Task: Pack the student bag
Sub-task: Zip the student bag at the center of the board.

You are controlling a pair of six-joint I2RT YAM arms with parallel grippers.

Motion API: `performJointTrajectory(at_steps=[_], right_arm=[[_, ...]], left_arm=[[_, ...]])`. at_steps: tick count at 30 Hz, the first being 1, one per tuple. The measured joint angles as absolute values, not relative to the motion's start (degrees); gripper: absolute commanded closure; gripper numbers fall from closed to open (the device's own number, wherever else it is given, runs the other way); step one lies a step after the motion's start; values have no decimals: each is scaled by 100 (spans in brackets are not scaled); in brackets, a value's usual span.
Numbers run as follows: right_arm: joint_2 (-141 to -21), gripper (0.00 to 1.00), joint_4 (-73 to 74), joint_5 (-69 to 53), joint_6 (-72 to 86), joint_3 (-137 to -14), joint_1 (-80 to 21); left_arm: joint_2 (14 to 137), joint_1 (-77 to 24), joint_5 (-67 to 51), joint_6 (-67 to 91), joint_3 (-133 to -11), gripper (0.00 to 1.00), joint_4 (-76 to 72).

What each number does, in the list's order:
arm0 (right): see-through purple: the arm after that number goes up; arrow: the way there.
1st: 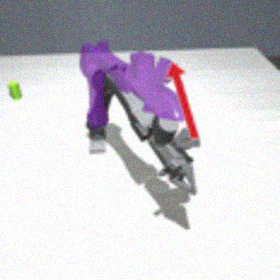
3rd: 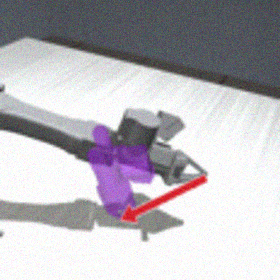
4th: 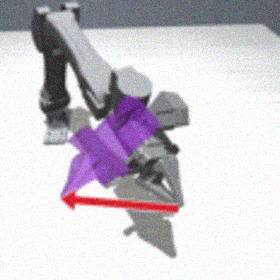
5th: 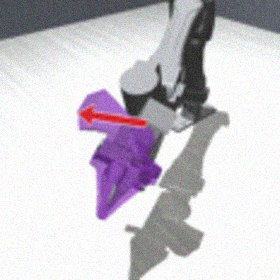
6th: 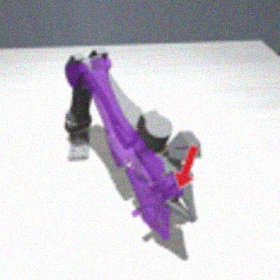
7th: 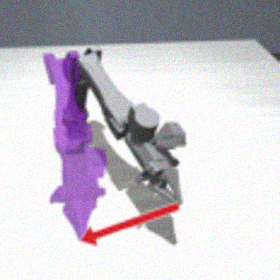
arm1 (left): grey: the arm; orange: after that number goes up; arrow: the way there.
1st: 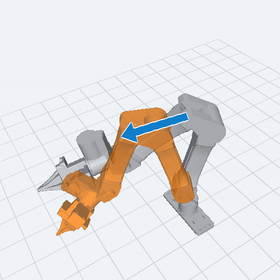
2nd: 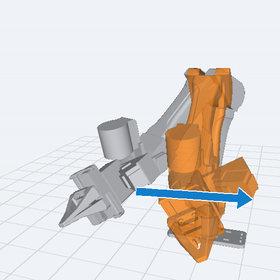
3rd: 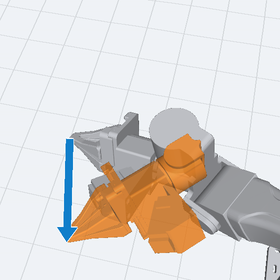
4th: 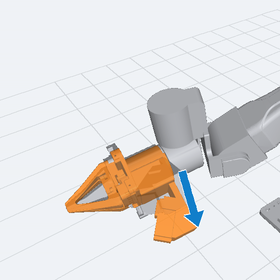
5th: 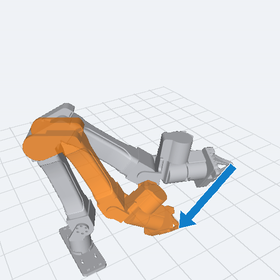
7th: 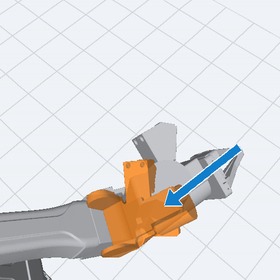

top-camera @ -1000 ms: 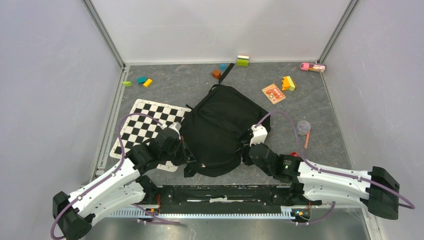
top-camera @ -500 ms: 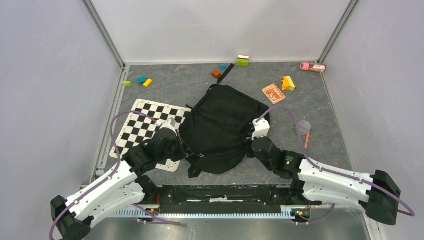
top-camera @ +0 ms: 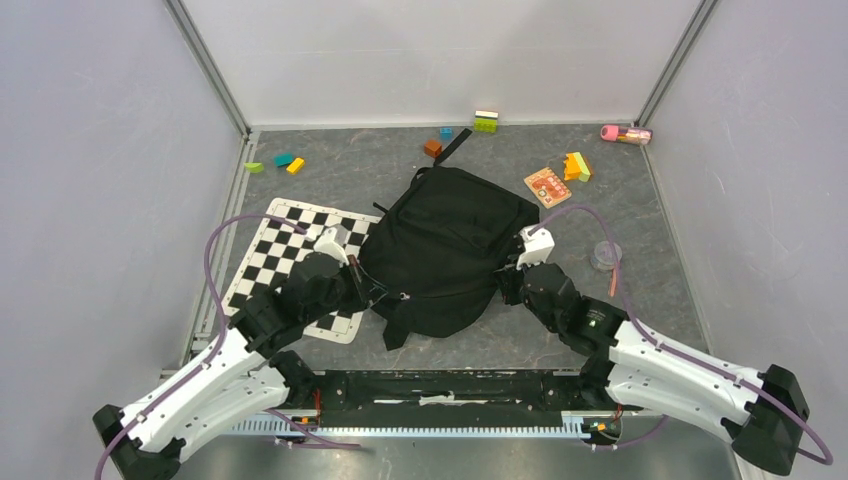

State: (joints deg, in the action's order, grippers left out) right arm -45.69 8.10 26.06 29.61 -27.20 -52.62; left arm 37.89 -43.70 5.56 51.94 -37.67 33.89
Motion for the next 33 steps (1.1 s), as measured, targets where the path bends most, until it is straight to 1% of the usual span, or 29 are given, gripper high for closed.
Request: performJointTrajectory(at_steps=[1,2,3,5,7,12,16,19,24,28,31,33], right_arm=[[-4534,49,790,2484,2773,-2720,-5234],[-4508,34,781,2410,2652,-2720,-5216],[-4471,23,799,2362,2344,-2733,-5172],[-4431,14,851,2220,1890,-2823,-5068],[-4431,9,845,1925,1321,-3002,-4995],[-4576,6,440,513,220,-3365,-5057],[-4821,7,-287,-235,-336,-3271,-5614],[-4971,9,-829,-436,-714,-3055,-6222],[-5500,18,-1446,-475,-1186,-2939,-6847],[-5937,33,-1761,-287,-1435,-2939,-7116],[-6276,53,-1870,-91,-1579,-2939,-7308],[-6438,70,-1896,95,-1662,-2939,-7437]], left_arm=[[3734,-4364,456,5087,-3767,98,3358],[3710,-4355,366,4989,-3767,98,3321],[3704,-4329,200,4862,-3767,98,3271],[3776,-4294,-95,4652,-3769,98,3247],[3931,-4274,-423,4488,-3769,98,3177],[4163,-4272,-1052,4379,-3726,98,2722],[4110,-4272,-1227,4383,-3706,98,2445],[4064,-4272,-1229,4390,-3686,98,2346],[4034,-4272,-1229,4412,-3601,98,2338],[3962,-4270,-1208,4475,-3553,98,2344],[3861,-4270,-1105,4521,-3531,98,2364],[3798,-4270,-1033,4554,-3524,98,2390]])
